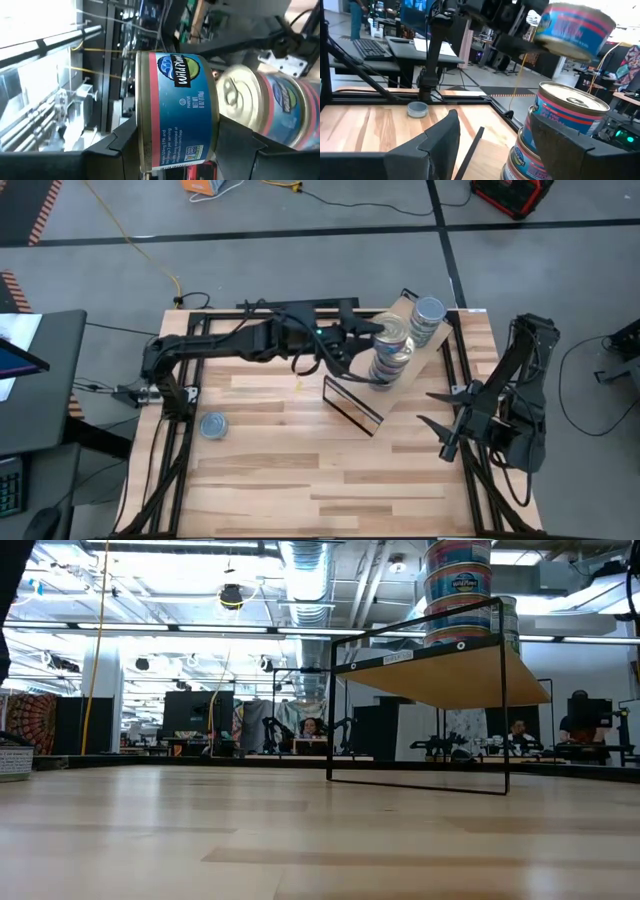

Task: Stack canned seafood by type on shelf
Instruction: Stack the blue and pink tuna can on the shelf

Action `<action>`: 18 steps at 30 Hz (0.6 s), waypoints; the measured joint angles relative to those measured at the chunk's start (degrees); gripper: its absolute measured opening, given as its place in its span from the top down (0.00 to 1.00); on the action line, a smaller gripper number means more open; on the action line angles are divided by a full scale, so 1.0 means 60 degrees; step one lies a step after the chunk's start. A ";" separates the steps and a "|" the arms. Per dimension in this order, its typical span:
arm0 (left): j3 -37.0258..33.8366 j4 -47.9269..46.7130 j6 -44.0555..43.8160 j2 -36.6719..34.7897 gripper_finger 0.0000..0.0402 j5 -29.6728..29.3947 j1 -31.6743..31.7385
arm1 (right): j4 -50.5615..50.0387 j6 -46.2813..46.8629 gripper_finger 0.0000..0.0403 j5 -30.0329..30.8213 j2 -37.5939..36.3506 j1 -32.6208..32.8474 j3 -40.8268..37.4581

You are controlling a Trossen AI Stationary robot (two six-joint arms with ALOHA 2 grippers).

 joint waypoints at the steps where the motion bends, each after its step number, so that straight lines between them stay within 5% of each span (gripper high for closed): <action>1: 0.0237 -0.0201 0.0040 0.0122 0.52 0.0049 0.0000 | 0.0004 0.0022 0.33 0.0000 0.0000 0.0000 0.0000; 10: 0.2267 -0.2624 -0.0393 0.1149 0.52 0.0236 -0.0013 | 0.0054 0.0100 0.33 -0.0002 0.0000 0.0004 0.0000; 18: 0.2599 -0.2440 -0.0501 0.1419 0.52 0.0599 0.0049 | 0.0098 0.0180 0.33 -0.0002 0.0011 0.0015 0.0000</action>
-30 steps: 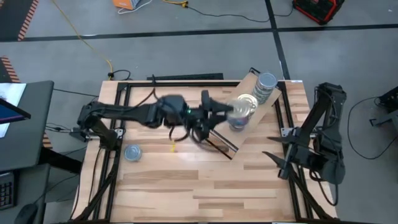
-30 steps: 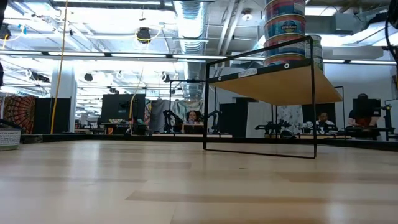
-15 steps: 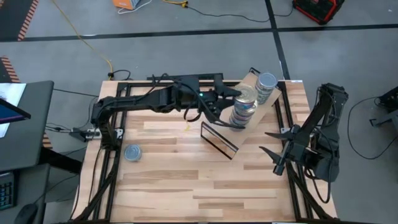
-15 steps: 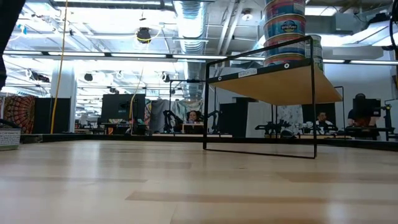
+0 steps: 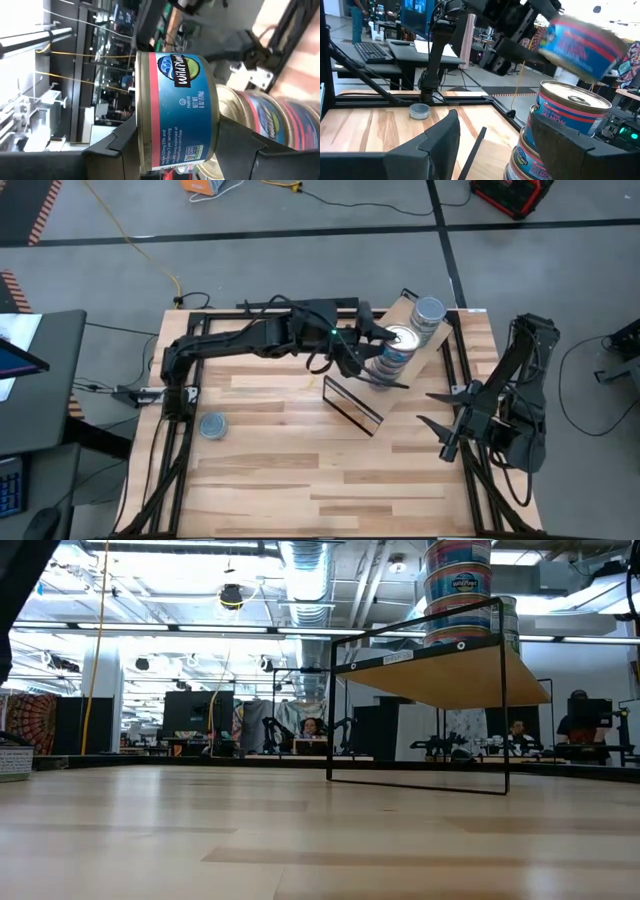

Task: Stack canned seafood by type on shelf
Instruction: Stack the blue and pink tuna can on the shelf

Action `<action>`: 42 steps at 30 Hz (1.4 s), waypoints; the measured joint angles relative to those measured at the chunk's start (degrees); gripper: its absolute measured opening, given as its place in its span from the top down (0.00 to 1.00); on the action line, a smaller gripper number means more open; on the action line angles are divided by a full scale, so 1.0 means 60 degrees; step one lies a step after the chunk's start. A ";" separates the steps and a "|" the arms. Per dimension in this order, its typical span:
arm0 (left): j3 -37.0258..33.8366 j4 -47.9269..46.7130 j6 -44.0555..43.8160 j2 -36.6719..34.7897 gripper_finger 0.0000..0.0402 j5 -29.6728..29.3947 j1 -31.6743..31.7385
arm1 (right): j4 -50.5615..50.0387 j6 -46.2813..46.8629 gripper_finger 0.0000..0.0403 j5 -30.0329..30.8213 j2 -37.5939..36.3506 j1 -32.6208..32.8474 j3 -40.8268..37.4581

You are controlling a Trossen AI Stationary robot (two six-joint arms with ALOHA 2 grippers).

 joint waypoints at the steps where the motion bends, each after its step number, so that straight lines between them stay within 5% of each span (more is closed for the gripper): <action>1: 0.0007 0.0019 -0.0162 -0.0016 0.52 0.0084 0.0017 | -0.0007 0.0004 0.33 -0.0002 0.0000 0.0000 0.0000; 19: 0.0010 -0.0530 -0.1304 -0.0030 0.45 0.0480 0.0053 | -0.0058 0.0076 0.33 -0.0002 0.0000 -0.0014 0.0000; 31: 0.0010 0.0317 -0.1695 0.0079 0.46 0.1902 0.0050 | -0.0056 0.0089 0.33 -0.0002 0.0001 -0.0022 0.0000; 42: 0.0018 0.1213 -0.1174 0.0630 0.52 0.1836 0.0064 | -0.0015 0.0087 0.33 -0.0002 0.0004 0.0041 0.0000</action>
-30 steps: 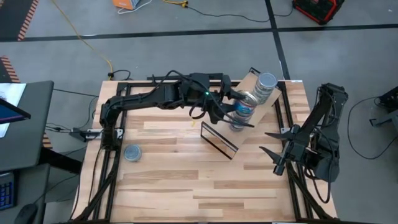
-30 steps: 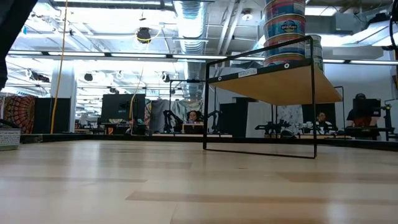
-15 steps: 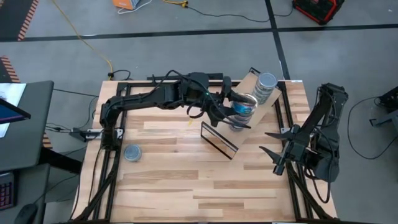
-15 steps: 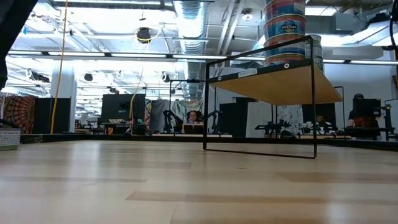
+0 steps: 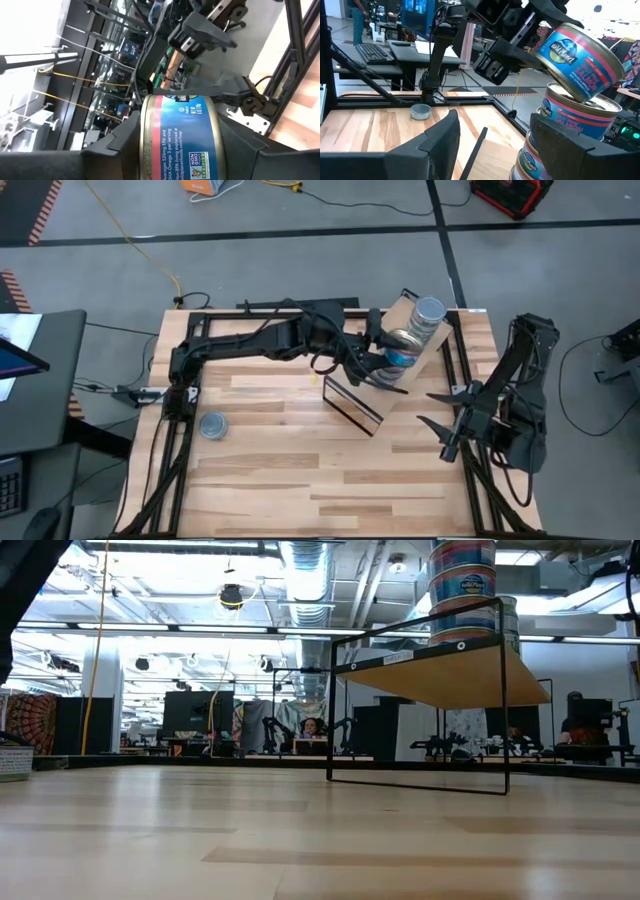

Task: Stack canned seafood by type on shelf
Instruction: Stack the blue and pink tuna can on the shelf

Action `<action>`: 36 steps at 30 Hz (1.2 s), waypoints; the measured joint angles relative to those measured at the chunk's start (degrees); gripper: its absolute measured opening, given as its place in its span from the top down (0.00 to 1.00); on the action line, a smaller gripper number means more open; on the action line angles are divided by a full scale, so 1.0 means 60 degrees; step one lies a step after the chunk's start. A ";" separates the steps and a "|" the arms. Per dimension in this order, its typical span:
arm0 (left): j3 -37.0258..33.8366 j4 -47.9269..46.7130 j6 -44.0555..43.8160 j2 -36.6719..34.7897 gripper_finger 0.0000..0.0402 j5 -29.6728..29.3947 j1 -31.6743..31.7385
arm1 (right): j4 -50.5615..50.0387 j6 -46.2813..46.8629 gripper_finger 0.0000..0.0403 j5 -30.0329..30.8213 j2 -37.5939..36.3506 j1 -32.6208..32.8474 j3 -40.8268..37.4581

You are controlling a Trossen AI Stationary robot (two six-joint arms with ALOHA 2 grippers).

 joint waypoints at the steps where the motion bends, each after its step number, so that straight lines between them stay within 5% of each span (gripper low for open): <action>1: 0.0000 -0.0013 -0.0004 0.0010 0.51 0.0018 0.0016 | 0.0000 -0.0003 0.33 0.0000 0.0000 0.0036 0.0000; 20: -0.0018 0.0368 0.1045 0.0035 0.51 -0.1201 -0.0003 | 0.0025 -0.0014 0.33 0.0000 0.0000 0.0112 0.0000; 36: -0.0025 0.1093 0.0985 0.0398 0.50 -0.0332 0.0240 | 0.0029 -0.0013 0.33 0.0000 -0.0004 0.0112 0.0000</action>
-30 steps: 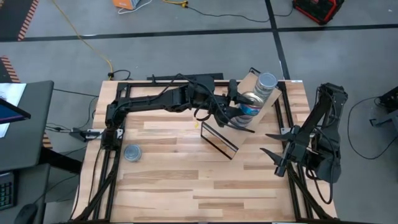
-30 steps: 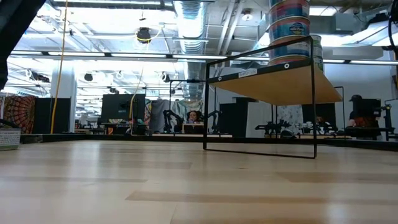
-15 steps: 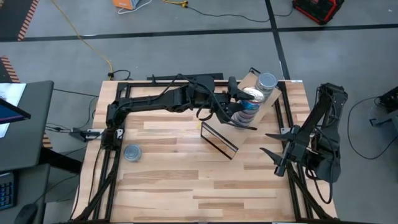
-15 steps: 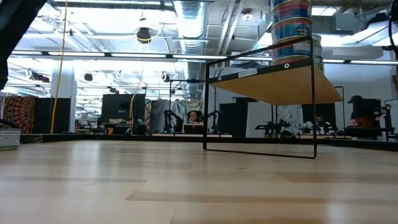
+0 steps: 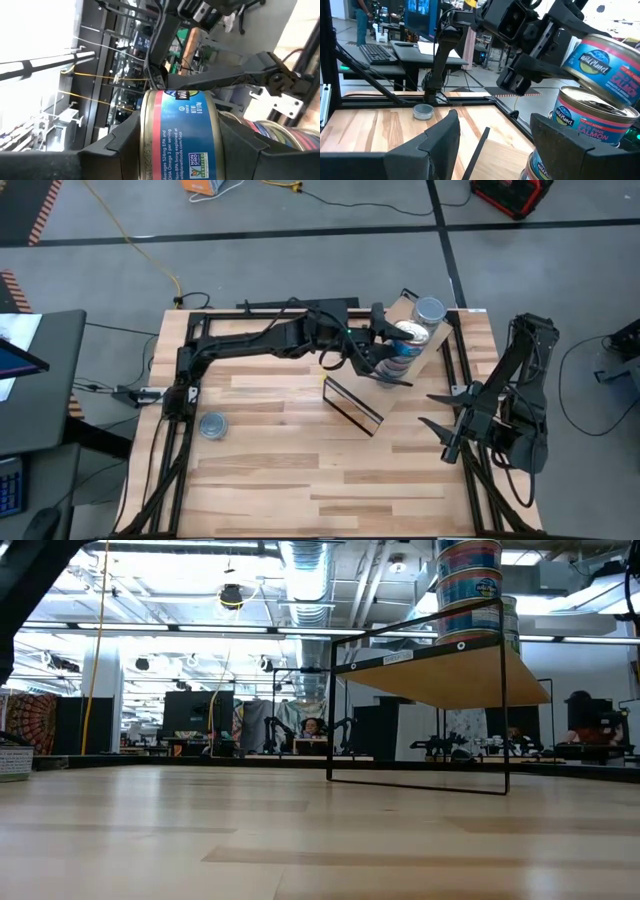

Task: Stack canned seafood by type on shelf
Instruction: Stack the blue and pink tuna can on the shelf

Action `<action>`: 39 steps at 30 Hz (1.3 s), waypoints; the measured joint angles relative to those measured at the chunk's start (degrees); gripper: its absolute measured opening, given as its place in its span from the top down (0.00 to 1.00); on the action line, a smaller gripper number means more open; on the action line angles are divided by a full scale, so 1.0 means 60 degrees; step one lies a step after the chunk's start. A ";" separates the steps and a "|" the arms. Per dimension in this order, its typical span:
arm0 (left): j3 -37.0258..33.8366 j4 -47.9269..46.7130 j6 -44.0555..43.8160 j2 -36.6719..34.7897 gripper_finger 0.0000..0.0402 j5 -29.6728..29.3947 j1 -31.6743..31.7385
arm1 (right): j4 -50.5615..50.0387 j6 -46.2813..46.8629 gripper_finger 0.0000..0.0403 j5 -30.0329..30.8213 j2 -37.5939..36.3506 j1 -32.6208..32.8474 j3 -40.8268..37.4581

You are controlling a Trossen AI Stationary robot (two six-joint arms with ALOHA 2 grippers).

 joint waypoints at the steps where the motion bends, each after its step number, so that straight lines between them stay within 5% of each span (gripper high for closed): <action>1: 0.0000 0.0080 -0.0001 0.0046 0.49 0.0014 -0.0003 | 0.0000 0.0001 0.33 0.0000 0.0000 0.0000 0.0000; 13: 0.0008 -0.0235 -0.0798 -0.0035 0.46 -0.0607 -0.0223 | -0.0010 -0.0026 0.33 -0.0004 0.0000 -0.0160 0.0000; 22: 0.0011 -0.0356 -0.0851 -0.0024 0.45 -0.0692 -0.0276 | 0.0323 -0.1840 0.33 -0.0004 -0.0059 -0.2409 0.0016; 39: 0.0011 -0.0429 -0.0609 -0.0024 0.45 -0.1397 -0.0485 | 0.0858 -0.2661 0.33 -0.0018 -0.0310 -0.3605 0.1052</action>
